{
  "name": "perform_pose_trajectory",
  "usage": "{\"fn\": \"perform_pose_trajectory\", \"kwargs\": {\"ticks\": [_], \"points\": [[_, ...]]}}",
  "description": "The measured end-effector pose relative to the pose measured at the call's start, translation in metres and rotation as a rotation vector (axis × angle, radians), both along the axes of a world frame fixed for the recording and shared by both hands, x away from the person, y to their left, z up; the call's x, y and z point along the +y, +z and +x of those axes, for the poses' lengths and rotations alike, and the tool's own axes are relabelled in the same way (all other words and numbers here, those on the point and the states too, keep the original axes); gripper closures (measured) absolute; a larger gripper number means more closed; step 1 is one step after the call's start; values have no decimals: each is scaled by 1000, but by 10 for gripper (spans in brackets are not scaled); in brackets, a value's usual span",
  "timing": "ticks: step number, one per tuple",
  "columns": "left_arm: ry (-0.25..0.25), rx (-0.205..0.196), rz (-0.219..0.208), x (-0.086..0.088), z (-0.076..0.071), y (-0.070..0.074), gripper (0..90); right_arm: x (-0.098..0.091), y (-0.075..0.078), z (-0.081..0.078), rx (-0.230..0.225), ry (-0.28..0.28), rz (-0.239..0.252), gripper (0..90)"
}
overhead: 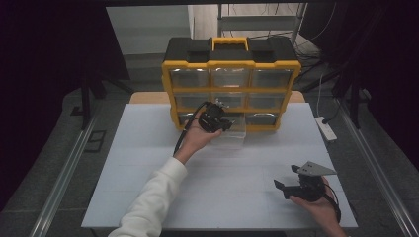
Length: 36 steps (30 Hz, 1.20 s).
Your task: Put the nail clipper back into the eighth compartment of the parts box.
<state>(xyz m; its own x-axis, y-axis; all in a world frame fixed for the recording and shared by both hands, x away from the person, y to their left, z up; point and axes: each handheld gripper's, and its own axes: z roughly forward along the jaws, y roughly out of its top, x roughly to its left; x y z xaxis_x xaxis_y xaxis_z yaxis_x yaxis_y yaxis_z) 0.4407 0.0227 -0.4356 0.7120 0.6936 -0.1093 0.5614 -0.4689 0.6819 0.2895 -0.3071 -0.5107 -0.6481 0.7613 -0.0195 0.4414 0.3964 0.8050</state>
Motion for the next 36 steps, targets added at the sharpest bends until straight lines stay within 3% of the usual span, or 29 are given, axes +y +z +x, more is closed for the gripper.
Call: {"fn": "perform_pose_trajectory", "kwargs": {"ticks": [4,6,8,9,11,15,16,19,26,36], "points": [[-29,-35,-29,1,-2,2,772,0,-1,0,3,1,6,125],[-60,-43,-76,3,-2,3,660,-1,-1,0,3,1,7,125],[-66,-79,-88,4,-4,5,568,-1,-1,1,6,1,8,125],[-66,-79,-88,4,-4,5,499,-1,-1,1,7,2,8,125],[-60,-116,-82,4,-5,7,342,-1,-2,2,14,5,15,124],[-36,-111,-64,5,-9,6,196,-1,-3,4,19,5,16,124],[-34,-120,-76,5,-11,5,220,-1,-3,4,20,4,18,124],[-35,-108,-112,9,-15,6,163,-2,-3,6,26,5,35,124],[-26,-122,-140,22,-30,9,141,1,-2,6,20,16,25,124],[-31,-204,-182,58,-78,15,132,4,-2,3,14,9,-1,124]]}}
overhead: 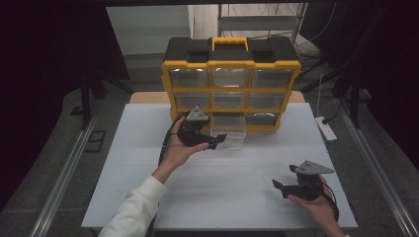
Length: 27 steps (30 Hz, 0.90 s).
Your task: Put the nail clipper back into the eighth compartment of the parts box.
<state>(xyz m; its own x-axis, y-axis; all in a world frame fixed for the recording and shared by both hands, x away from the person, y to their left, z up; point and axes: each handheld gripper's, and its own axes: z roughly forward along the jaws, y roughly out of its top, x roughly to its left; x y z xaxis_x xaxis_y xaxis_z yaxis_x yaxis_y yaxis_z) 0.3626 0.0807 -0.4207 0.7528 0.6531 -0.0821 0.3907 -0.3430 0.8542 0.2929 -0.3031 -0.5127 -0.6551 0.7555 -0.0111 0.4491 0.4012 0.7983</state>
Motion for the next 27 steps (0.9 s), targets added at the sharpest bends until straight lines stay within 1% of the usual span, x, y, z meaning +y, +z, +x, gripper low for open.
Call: {"fn": "perform_pose_trajectory", "kwargs": {"ticks": [3,4,5,7,9,11,12,13,14,15,18,19,21,23,25,27], "points": [[24,-24,-6,13,-16,-5,129,0,0,-1,3,-3,0,124],[28,-25,-7,18,-21,-8,130,-1,0,-1,1,-5,1,124],[31,-20,-11,21,-25,-10,129,-1,0,-1,-2,-8,-1,124],[51,-12,0,34,-38,-20,122,-1,1,-1,-2,-8,0,124],[71,-7,9,43,-46,-29,119,-1,1,-1,-3,-3,2,124],[89,2,10,50,-53,-38,117,0,0,-1,-2,0,1,124],[94,14,14,55,-56,-43,114,0,0,-1,-2,2,0,124],[94,14,14,55,-56,-43,111,0,0,0,-2,3,-4,124],[116,23,21,64,-65,-52,110,1,0,0,-3,2,-8,124],[116,23,21,64,-65,-52,108,1,0,0,-3,2,-8,124],[148,43,18,82,-77,-65,105,0,-1,-1,-1,5,-1,124],[148,43,18,82,-77,-65,105,0,-1,0,0,5,3,124],[171,59,20,92,-83,-73,104,0,-1,0,-1,5,4,124],[195,67,24,100,-89,-80,105,0,-1,1,1,5,7,124],[209,79,30,106,-93,-85,104,-1,-1,0,2,8,11,124],[220,91,24,110,-96,-89,103,-1,-1,1,-1,10,12,123]]}}
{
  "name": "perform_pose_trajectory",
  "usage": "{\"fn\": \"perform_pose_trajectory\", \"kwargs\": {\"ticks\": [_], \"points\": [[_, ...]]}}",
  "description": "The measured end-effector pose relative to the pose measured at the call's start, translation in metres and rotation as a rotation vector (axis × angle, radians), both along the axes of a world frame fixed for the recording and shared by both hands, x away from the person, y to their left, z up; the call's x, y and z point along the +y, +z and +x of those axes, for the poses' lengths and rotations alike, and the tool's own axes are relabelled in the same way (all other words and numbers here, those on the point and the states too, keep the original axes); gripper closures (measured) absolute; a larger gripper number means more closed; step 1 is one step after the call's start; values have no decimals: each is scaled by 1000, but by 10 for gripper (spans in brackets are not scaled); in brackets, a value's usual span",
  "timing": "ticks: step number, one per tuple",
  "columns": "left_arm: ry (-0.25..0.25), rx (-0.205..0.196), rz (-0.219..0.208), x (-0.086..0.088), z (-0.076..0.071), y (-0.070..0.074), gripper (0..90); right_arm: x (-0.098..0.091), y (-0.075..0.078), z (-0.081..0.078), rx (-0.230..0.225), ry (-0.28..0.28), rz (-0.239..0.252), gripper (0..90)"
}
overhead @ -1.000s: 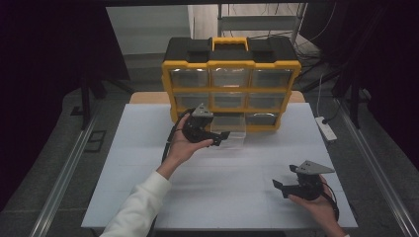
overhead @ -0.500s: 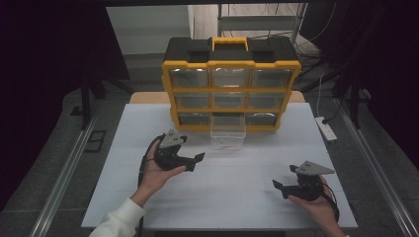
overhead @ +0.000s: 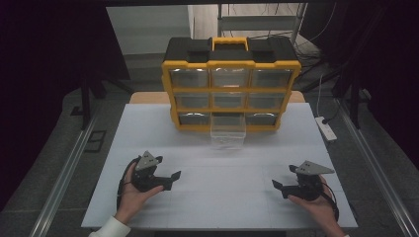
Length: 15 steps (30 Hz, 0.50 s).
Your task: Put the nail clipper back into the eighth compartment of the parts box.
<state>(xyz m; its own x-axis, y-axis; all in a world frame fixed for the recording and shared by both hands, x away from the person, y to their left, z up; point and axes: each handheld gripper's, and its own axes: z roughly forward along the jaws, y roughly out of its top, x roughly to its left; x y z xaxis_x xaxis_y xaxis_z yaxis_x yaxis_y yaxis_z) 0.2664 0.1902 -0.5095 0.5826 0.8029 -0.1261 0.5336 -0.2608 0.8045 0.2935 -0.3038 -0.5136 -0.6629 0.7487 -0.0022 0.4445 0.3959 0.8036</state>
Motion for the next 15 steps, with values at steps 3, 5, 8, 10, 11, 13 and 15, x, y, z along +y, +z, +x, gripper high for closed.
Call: {"fn": "perform_pose_trajectory", "kwargs": {"ticks": [3,5,8,10,11,13,15], "points": [[6,-7,11,3,-3,1,102,0,1,0,-4,2,6,124],[9,-11,7,4,-3,1,101,0,1,0,-5,3,7,123],[11,-8,8,5,-3,0,99,-1,1,-1,-6,7,12,123],[9,-6,16,5,-2,-2,99,0,1,-1,-6,9,13,123],[1,-1,18,4,-2,-2,99,-1,1,-1,-5,8,11,123],[0,-3,23,3,-2,-3,98,-1,2,-1,-5,7,13,123],[-1,-6,28,3,-2,-3,98,-1,1,-1,-4,9,22,123]]}}
